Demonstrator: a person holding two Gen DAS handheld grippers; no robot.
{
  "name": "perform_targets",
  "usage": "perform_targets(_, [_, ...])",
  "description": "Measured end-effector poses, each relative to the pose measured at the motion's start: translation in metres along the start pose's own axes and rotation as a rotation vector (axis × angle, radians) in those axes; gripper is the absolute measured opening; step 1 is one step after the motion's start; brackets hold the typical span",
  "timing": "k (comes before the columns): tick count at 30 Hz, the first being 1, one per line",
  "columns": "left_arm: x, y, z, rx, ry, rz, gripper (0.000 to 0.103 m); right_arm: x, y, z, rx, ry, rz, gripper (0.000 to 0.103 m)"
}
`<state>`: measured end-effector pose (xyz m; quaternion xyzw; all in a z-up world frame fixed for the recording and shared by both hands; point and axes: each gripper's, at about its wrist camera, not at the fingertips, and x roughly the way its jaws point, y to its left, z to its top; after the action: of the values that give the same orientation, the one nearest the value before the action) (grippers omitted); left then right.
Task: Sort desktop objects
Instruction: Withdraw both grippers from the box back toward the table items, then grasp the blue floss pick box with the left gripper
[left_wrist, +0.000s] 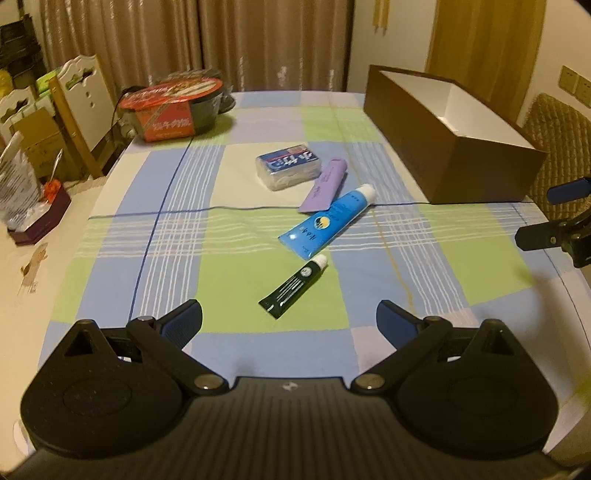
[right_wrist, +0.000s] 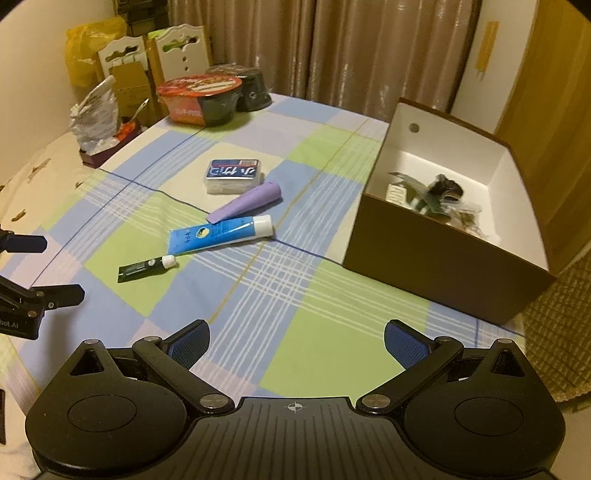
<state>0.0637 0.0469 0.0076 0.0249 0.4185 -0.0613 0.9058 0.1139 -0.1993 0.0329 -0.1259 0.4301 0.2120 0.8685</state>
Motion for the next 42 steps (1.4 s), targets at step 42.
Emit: perform_targets(42, [0.103, 0.039, 0.106, 0.435, 0.014, -0.141, 0.098, 0.058, 0.020, 0.040, 0.137, 0.018, 0.028, 0.103])
